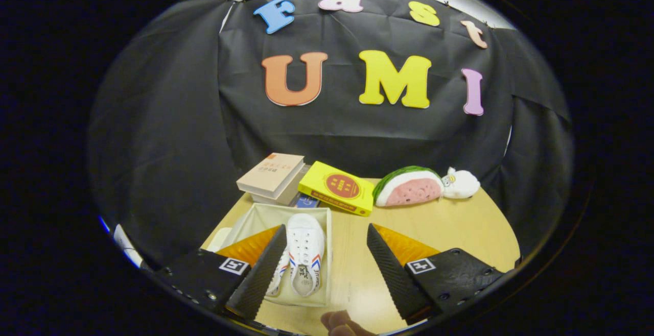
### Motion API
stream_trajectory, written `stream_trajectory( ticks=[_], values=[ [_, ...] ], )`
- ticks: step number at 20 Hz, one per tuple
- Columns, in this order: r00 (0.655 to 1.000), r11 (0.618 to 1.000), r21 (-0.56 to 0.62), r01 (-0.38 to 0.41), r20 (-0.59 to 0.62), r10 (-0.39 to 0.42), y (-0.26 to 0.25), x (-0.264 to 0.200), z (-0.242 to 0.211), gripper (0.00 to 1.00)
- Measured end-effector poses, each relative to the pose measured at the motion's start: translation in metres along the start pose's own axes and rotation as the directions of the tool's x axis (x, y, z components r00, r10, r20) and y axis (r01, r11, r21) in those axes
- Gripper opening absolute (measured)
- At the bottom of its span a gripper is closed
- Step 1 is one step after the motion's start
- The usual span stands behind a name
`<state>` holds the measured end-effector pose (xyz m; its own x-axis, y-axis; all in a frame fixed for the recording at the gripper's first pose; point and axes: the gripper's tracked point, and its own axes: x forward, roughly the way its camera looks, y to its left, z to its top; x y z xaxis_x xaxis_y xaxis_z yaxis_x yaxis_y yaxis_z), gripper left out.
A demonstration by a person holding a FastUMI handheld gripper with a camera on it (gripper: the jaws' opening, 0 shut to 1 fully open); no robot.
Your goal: Open the storage box then place both shoes into the box .Put the left shoe in first, then the right shoe, with the right side of both shoes facing outward in a uniform manner.
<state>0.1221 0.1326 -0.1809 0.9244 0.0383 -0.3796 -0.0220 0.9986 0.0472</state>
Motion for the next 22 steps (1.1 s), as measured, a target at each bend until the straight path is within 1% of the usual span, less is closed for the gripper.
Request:
stream_trajectory(
  ticks=[1,3,6,11,14,17,22],
  values=[
    [1.0,1.0,0.003,0.01,0.021,-0.01,-0.009,-0.006,0.009,0.96],
    [0.997,1.0,0.001,0.027,0.068,-0.027,-0.025,-0.02,0.027,0.96],
    [0.989,0.997,0.0,0.073,0.127,-0.072,-0.053,-0.036,0.052,0.96],
    [0.966,0.99,-0.007,0.141,0.219,-0.136,-0.095,-0.062,0.093,0.96],
    [0.951,0.986,0.003,0.167,0.263,-0.162,-0.116,-0.075,0.108,0.95],
    [0.939,0.98,0.013,0.197,0.284,-0.192,-0.133,-0.086,0.122,0.95],
    [0.922,0.977,0.033,0.211,0.325,-0.21,-0.137,-0.102,0.147,0.96]
  ],
)
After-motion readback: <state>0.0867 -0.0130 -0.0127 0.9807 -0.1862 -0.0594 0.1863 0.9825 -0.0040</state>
